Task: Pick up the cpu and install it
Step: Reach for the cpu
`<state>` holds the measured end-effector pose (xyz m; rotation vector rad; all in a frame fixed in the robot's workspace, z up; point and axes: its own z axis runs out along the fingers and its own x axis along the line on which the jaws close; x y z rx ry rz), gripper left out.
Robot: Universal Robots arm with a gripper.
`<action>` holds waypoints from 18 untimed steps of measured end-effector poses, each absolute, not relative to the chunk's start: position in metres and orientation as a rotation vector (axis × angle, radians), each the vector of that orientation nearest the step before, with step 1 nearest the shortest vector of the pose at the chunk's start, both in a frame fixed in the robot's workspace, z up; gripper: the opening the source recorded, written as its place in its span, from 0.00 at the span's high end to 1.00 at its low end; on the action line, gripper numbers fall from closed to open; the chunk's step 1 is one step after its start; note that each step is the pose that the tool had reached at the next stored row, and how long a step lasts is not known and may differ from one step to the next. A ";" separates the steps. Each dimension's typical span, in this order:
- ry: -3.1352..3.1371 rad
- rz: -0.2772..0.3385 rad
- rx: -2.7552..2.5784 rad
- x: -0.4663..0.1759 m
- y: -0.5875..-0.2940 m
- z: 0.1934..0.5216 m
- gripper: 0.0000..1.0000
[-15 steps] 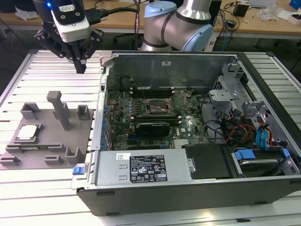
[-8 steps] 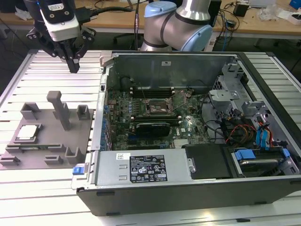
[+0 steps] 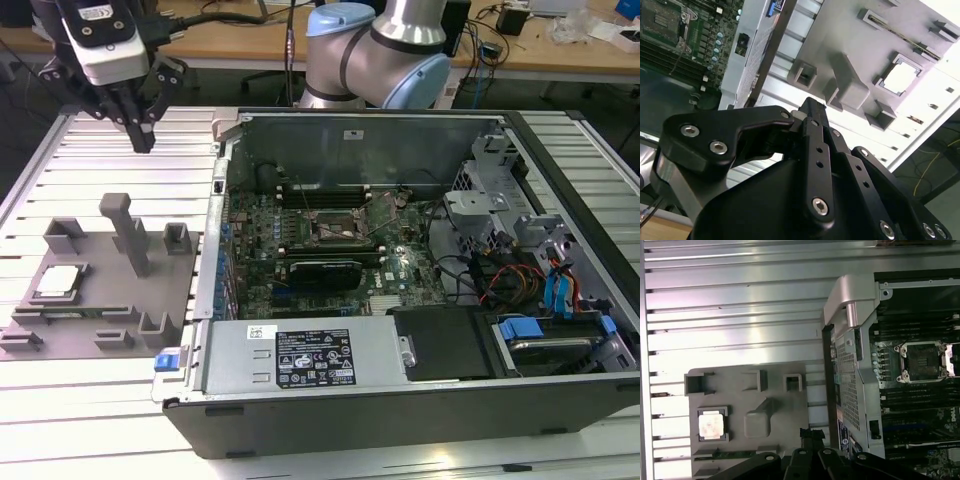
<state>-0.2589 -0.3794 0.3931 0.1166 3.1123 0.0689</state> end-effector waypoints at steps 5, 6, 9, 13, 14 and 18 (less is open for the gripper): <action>3.112 0.069 0.116 -0.264 -0.378 0.392 0.89; 3.112 0.069 0.116 -0.265 -0.378 0.392 0.89; 3.112 0.069 0.116 -0.267 -0.377 0.392 0.89; 3.112 0.069 0.116 -0.271 -0.375 0.391 0.89; 3.112 0.069 0.117 -0.273 -0.374 0.390 0.89; 3.112 0.069 0.116 -0.280 -0.372 0.389 0.89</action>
